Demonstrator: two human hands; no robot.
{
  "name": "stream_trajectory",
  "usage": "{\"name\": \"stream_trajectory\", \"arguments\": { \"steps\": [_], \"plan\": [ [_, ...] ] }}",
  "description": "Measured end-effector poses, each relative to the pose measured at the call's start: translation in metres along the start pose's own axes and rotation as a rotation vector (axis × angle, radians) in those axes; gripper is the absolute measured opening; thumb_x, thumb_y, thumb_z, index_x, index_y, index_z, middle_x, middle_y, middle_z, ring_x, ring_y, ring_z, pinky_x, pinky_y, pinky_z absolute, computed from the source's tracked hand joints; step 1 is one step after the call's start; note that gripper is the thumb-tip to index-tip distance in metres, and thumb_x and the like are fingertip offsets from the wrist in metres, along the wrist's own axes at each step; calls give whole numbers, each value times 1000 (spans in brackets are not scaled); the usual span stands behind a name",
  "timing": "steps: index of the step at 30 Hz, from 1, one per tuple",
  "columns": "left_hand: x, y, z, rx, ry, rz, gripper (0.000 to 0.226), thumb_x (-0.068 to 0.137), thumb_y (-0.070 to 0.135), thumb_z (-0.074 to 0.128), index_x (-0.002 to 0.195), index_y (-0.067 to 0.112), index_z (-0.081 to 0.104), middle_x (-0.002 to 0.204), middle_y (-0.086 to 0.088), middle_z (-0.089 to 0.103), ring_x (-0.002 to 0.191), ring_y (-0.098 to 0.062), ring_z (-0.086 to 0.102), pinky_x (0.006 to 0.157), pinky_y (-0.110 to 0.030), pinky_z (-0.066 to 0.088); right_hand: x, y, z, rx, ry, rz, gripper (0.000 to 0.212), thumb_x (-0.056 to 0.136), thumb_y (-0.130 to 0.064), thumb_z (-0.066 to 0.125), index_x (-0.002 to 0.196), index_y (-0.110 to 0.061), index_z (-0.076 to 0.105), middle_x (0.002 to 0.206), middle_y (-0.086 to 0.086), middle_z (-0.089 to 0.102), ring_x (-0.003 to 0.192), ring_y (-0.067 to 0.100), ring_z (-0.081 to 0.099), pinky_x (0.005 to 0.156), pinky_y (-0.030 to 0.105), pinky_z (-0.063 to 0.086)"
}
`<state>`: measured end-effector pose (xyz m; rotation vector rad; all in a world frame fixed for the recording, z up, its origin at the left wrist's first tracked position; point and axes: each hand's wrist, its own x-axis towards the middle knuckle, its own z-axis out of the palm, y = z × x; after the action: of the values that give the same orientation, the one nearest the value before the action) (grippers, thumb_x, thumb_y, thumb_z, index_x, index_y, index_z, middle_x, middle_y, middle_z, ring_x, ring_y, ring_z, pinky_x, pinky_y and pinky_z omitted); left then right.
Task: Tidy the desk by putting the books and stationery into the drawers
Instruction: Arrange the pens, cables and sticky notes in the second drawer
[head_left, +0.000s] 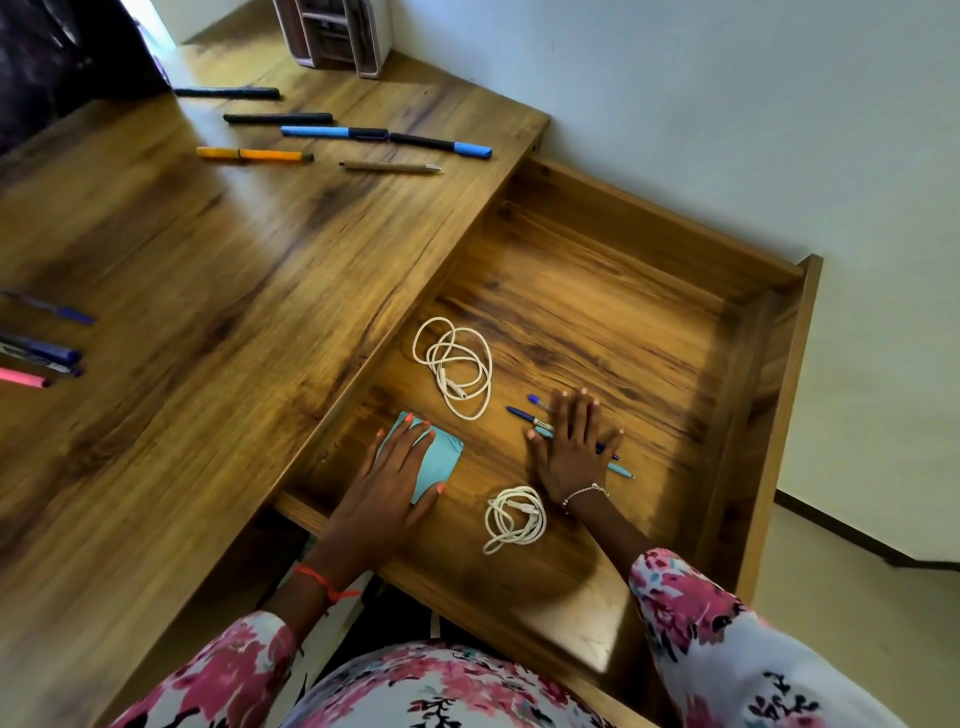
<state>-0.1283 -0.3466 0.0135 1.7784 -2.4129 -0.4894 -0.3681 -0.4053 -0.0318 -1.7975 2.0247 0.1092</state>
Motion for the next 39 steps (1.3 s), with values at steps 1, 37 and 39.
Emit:
{"name": "stream_trajectory", "arguments": {
  "steps": [1, 37, 39],
  "plan": [
    [0, 0, 0, -5, 1, -1, 67, 95, 54, 14, 135, 5, 37, 138, -16, 45, 134, -28, 32, 106, -49, 18, -2, -1, 2, 11, 7, 5, 78, 77, -68, -2, 139, -26, -22, 153, 6, -22, 141, 25, -22, 107, 60, -13],
    [0, 0, -1, -65, 10, 5, 75, 92, 58, 7, 138, 6, 36, 143, -15, 39, 137, -24, 21, 108, -44, 14, -4, 0, -17, 234, 276, -252, 24, 81, -16, 66, 104, -12, 69, 135, 18, 44, 130, 36, 33, 104, 46, 24],
    [-1, 0, -1, -67, 11, 6, 74, 92, 58, 8, 137, 6, 37, 142, -15, 40, 137, -24, 22, 108, -44, 14, -1, -2, -19, 195, 263, -237, 23, 81, -16, 65, 103, -13, 69, 134, 16, 44, 129, 34, 32, 103, 44, 24]
  ]
}}
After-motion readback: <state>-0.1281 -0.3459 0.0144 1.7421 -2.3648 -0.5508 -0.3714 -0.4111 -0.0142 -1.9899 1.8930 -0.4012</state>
